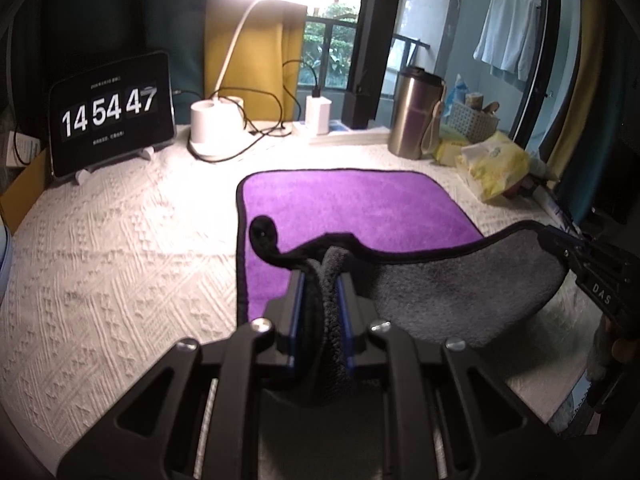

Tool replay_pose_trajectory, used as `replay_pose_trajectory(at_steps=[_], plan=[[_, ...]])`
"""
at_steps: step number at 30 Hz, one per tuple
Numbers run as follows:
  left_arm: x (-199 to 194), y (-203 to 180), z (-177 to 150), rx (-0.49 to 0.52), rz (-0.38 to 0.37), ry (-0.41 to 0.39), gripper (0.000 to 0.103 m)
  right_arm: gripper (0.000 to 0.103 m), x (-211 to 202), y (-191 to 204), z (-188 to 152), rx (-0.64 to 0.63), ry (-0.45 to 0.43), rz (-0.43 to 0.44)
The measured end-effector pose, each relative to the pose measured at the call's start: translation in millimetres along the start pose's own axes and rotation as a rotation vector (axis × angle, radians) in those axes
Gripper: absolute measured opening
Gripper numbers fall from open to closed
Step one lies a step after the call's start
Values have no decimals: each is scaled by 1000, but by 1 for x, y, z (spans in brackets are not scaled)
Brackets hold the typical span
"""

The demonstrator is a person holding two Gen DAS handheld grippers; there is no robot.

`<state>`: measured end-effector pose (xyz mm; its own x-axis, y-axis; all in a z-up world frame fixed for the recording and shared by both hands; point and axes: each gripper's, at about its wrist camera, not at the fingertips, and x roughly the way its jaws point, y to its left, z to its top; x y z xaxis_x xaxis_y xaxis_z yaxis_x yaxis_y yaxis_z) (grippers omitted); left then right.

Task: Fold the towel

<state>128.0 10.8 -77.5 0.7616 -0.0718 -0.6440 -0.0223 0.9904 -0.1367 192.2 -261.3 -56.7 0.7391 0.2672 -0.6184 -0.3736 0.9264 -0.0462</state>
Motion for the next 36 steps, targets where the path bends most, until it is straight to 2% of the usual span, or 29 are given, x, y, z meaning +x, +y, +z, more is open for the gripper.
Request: replay_pose_trajectory(at_steps=[17, 36], plan=[[-1, 3, 31, 5, 18, -72, 17, 5, 5, -6, 33, 4, -62, -17], [23, 6, 60, 5, 44, -84, 17, 5, 33, -19, 56, 25, -66, -25]])
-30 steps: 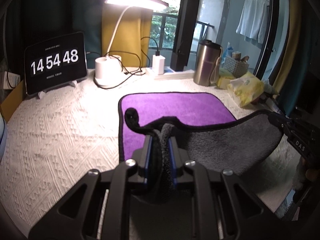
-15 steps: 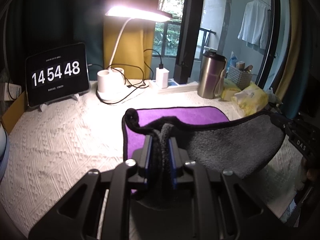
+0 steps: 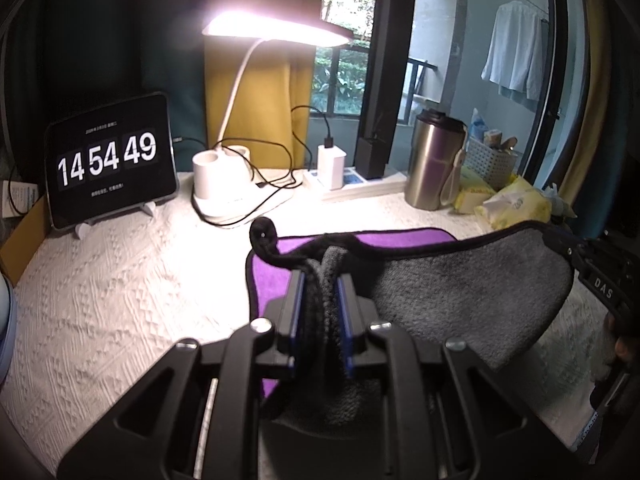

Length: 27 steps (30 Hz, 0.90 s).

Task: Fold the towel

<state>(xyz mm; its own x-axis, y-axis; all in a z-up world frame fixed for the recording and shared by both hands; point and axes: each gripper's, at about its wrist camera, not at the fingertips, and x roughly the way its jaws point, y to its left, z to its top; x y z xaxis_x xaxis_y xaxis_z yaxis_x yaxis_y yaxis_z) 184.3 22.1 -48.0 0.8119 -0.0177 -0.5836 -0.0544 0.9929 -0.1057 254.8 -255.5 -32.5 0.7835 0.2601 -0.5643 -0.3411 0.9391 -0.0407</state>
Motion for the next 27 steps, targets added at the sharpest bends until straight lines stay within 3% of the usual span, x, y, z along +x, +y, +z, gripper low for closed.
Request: replay_pose_trajectory(at_steps=[27], plan=[[48, 6, 24, 5, 30, 8, 17, 5, 57, -10, 25, -5, 22, 3]])
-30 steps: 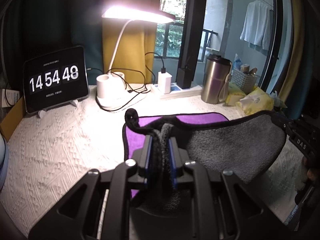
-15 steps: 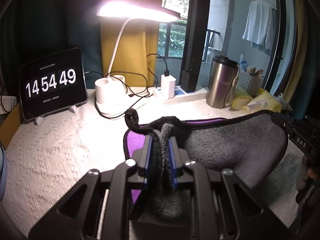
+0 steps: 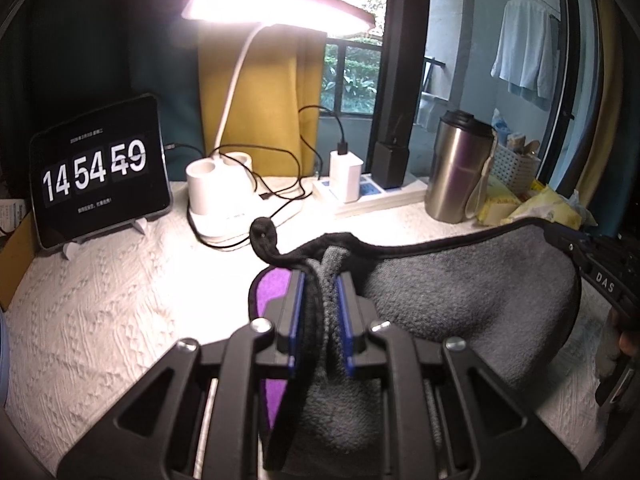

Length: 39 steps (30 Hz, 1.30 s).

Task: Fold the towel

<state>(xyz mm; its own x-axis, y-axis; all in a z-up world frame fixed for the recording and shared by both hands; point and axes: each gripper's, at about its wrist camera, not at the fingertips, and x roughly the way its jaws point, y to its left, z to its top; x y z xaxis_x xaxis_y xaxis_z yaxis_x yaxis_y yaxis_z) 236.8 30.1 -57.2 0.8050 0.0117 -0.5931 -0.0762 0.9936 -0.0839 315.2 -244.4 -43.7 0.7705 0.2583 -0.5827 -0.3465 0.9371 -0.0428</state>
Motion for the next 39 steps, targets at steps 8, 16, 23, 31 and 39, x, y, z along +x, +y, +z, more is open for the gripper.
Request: replay_pose_trajectory(at_steps=[8, 16, 23, 31, 39], plan=[[18, 6, 3, -5, 12, 7, 17, 5, 20, 1, 5, -8, 21, 0], [39, 11, 4, -7, 22, 23, 17, 5, 44, 2, 9, -13, 45, 2], [57, 13, 6, -1, 31, 42, 17, 5, 66, 1, 7, -8, 78, 2], [77, 16, 7, 4, 32, 81, 17, 5, 90, -1, 2, -2, 131, -2], [101, 18, 3, -7, 35, 159, 19, 5, 113, -4, -6, 10, 221, -6]])
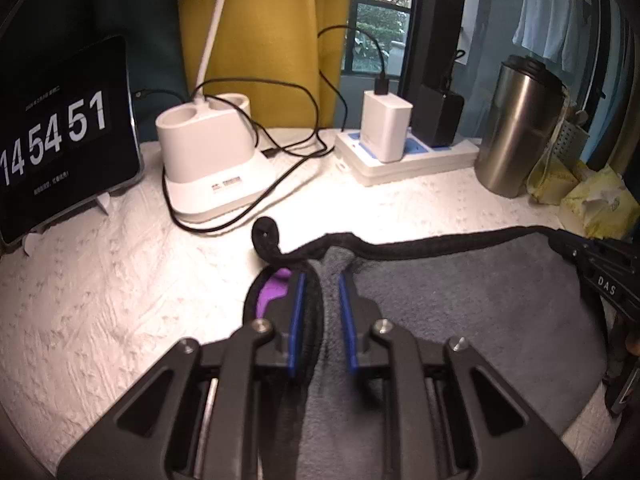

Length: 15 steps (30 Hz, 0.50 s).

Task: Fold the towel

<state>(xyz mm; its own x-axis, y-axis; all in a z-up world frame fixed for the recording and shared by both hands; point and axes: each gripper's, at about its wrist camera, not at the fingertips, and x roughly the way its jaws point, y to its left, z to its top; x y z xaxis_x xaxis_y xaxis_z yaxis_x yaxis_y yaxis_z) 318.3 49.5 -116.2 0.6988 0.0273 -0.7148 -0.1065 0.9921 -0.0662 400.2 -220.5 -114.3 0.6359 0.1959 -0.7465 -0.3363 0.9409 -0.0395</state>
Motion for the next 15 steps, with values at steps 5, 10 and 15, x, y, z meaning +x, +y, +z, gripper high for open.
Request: replay_pose_trajectory(at_steps=[5, 10, 15], plan=[[15, 2, -1, -10, -4, 70, 21, 6, 6, -2, 0, 12, 33, 1], [17, 4, 2, -26, -4, 90, 25, 9, 11, -3, 0, 24, 54, 9], [12, 5, 3, -33, 7, 73, 33, 28, 9, -4, 0, 35, 54, 9]])
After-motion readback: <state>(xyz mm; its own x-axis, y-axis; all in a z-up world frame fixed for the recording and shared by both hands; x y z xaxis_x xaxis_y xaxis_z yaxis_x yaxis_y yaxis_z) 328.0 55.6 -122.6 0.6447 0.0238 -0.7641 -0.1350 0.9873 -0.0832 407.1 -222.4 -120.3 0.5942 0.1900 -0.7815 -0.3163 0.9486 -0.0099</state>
